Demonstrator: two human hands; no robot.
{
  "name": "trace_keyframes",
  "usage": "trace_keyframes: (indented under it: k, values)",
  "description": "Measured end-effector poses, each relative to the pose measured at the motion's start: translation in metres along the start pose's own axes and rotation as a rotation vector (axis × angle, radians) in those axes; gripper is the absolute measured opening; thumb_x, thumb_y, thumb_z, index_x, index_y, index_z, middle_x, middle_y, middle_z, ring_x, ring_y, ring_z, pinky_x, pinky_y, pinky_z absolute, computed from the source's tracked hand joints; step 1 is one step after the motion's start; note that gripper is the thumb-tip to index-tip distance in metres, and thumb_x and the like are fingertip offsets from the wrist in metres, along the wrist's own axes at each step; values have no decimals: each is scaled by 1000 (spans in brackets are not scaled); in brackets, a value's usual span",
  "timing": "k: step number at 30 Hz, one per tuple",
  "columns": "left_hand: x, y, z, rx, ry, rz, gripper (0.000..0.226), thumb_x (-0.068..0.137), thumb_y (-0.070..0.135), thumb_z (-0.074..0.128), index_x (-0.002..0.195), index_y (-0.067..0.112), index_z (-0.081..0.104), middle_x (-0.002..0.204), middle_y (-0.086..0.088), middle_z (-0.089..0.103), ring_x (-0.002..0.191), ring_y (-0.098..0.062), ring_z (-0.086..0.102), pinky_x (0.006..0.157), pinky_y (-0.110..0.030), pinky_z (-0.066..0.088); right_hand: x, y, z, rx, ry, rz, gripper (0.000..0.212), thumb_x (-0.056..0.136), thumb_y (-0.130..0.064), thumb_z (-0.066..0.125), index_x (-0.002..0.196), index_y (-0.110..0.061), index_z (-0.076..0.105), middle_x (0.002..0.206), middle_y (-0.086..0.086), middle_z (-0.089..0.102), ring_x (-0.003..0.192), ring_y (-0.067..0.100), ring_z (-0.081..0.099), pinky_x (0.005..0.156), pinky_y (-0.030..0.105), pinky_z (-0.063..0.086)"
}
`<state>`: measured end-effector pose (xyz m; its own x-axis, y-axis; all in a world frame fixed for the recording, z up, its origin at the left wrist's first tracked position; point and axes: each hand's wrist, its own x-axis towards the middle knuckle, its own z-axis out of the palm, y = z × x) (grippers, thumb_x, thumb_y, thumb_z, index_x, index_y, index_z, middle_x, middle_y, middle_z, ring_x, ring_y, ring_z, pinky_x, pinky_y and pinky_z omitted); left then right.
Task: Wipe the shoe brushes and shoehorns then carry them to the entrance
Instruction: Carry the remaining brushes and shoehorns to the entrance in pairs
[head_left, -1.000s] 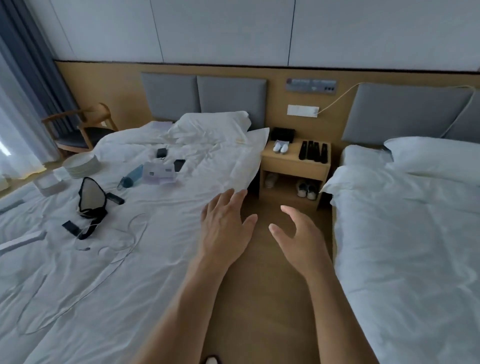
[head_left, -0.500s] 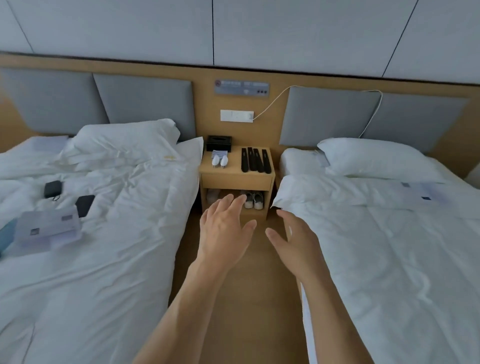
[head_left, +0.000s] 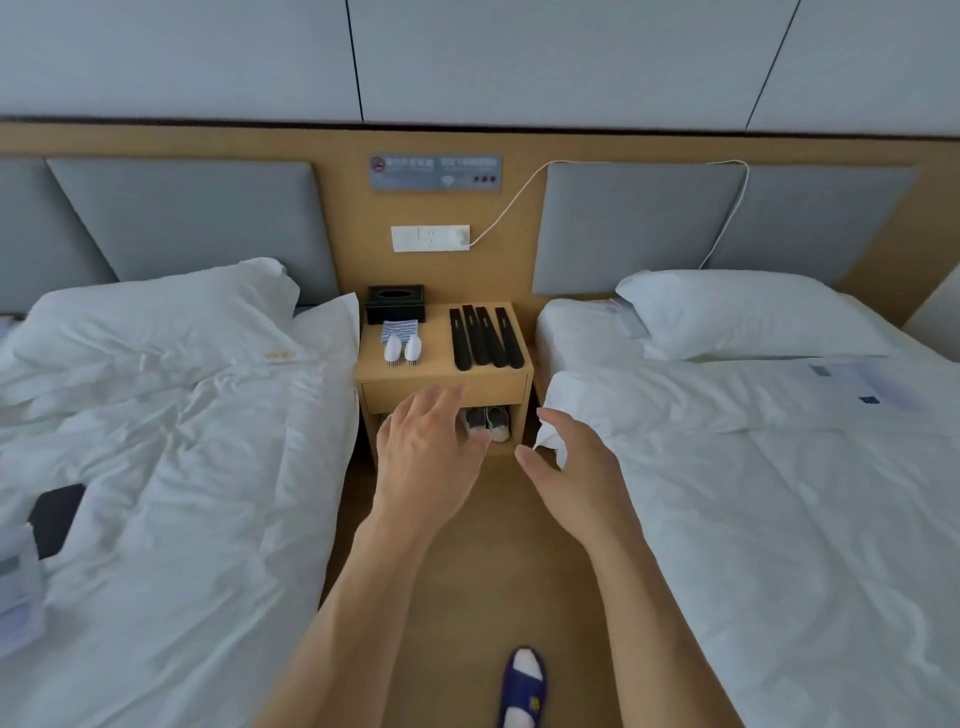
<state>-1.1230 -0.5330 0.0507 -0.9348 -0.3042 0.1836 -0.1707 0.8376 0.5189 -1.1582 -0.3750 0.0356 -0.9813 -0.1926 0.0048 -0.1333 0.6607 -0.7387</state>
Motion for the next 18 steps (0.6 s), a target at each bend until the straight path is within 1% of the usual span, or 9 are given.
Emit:
trace_keyframes:
  k: [2,6,10,14,18]
  values:
    - [31,-10,6,7,15,-12,56,95,44,57,146,29,38,151,4,41,140,-21,36,116,-47,30,38,-3,10,-3,-19,-14,57,97,-45,60,149,-34,41,155,-8,42,141,16,42,114,37,39]
    - [104,-29,13,53,63,-47,55,94,40,59,144,29,41,149,5,43,137,-21,39,113,-44,30,124,-16,26,-9,-66,-76,56,96,-44,61,147,-34,41,153,-7,45,139,16,45,112,35,39]
    - [192,-35,13,75,117,-110,54,93,39,59,144,30,41,149,6,43,137,-20,39,111,-41,31,219,-38,30,-31,-118,-131,56,97,-43,60,148,-33,41,152,-6,45,139,16,44,114,39,40]
    - [261,-46,15,60,179,-190,55,94,41,58,145,32,41,151,7,42,138,-20,38,111,-42,32,297,-52,38,-23,-166,-151,55,98,-40,60,149,-31,41,154,-5,43,141,16,41,114,38,39]
    - [307,-73,22,58,174,-279,54,95,41,59,145,32,41,150,4,44,137,-22,40,111,-44,33,350,-53,57,-44,-237,-139,55,99,-39,59,150,-30,40,156,-5,42,143,17,39,116,40,38]
